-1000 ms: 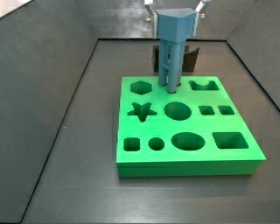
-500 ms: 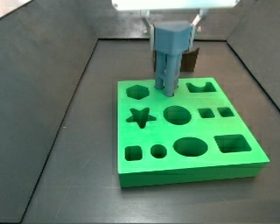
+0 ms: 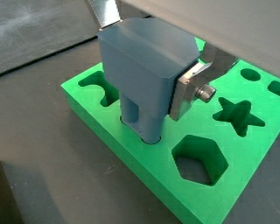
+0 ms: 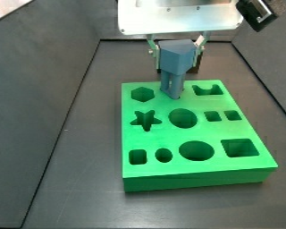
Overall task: Pick up the 3 prong object. Move up. Move to above the board. Insert the 3 prong object.
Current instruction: Insert the 3 prong object.
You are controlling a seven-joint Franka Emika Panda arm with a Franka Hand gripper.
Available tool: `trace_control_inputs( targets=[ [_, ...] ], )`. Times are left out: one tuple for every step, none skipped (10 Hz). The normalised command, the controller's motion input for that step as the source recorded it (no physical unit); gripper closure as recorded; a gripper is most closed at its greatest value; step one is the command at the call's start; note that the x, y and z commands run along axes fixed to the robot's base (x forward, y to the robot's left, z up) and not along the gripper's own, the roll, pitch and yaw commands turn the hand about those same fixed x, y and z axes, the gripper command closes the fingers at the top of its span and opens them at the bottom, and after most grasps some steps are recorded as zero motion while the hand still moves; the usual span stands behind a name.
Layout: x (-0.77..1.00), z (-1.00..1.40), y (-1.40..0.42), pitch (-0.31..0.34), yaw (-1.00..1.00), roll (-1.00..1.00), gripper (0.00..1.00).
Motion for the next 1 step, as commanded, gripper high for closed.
trace_control_inputs(
  targets=[
    [0.01,0.0,0.0,0.016,0.0,0.0,1.0]
  ],
)
